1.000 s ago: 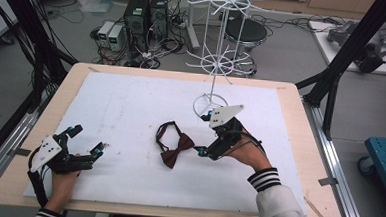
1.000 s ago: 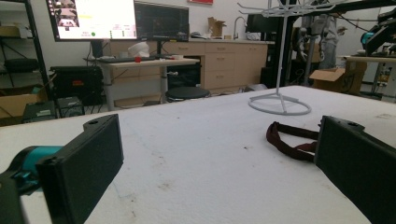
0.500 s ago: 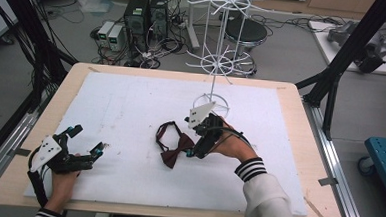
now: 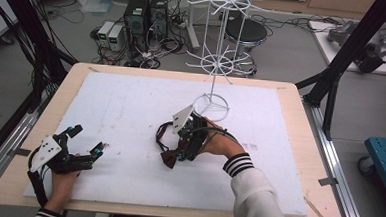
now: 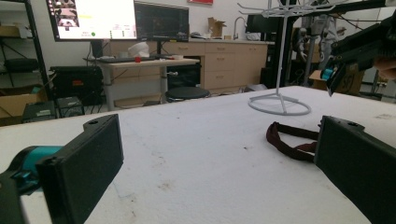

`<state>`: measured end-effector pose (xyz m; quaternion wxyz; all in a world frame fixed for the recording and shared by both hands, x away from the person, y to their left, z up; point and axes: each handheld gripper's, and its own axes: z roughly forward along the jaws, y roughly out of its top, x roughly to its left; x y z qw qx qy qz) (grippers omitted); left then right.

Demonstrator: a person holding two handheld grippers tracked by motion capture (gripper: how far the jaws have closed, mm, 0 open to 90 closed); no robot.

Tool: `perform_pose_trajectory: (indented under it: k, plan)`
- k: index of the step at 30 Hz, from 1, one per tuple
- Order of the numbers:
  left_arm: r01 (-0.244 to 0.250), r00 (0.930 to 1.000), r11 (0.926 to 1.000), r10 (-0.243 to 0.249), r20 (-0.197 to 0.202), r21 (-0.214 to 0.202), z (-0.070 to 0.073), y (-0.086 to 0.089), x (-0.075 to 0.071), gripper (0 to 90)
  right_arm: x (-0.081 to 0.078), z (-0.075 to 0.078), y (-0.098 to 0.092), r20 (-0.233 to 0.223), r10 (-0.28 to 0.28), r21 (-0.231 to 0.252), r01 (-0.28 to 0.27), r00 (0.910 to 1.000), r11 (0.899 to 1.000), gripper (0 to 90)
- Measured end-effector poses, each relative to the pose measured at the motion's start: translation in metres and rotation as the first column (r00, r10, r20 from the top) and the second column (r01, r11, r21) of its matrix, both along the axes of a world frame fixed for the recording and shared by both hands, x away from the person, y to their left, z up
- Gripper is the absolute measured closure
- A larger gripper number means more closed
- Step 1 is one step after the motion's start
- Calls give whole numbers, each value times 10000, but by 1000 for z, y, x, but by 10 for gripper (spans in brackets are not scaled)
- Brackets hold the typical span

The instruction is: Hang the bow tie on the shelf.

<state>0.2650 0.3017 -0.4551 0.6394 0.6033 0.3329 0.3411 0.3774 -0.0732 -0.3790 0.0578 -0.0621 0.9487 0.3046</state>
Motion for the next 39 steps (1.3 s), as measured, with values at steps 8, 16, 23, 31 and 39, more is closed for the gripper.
perform_pose_trajectory:
  k: [8,16,23,31,39]
  plan:
    - [-4,10000,10000,4,16,15,0,0,0,17,0,-12,7,-171,283,-674,-294,9995,9973,7]
    - [-8,10000,10000,8,16,25,0,0,0,17,3,-21,12,-106,650,-1182,-658,9978,9908,33]
    - [2,10000,10000,-2,1,7,0,0,0,17,5,-26,13,-113,672,-1715,-681,9977,9828,50]
    - [-6,10000,10000,6,-17,-25,0,0,0,17,4,-28,14,201,1068,-2314,-993,9941,9678,175]
    - [-2,10000,10000,2,-1,3,0,0,0,17,4,-29,16,210,1166,-2351,-1085,9930,9659,276]
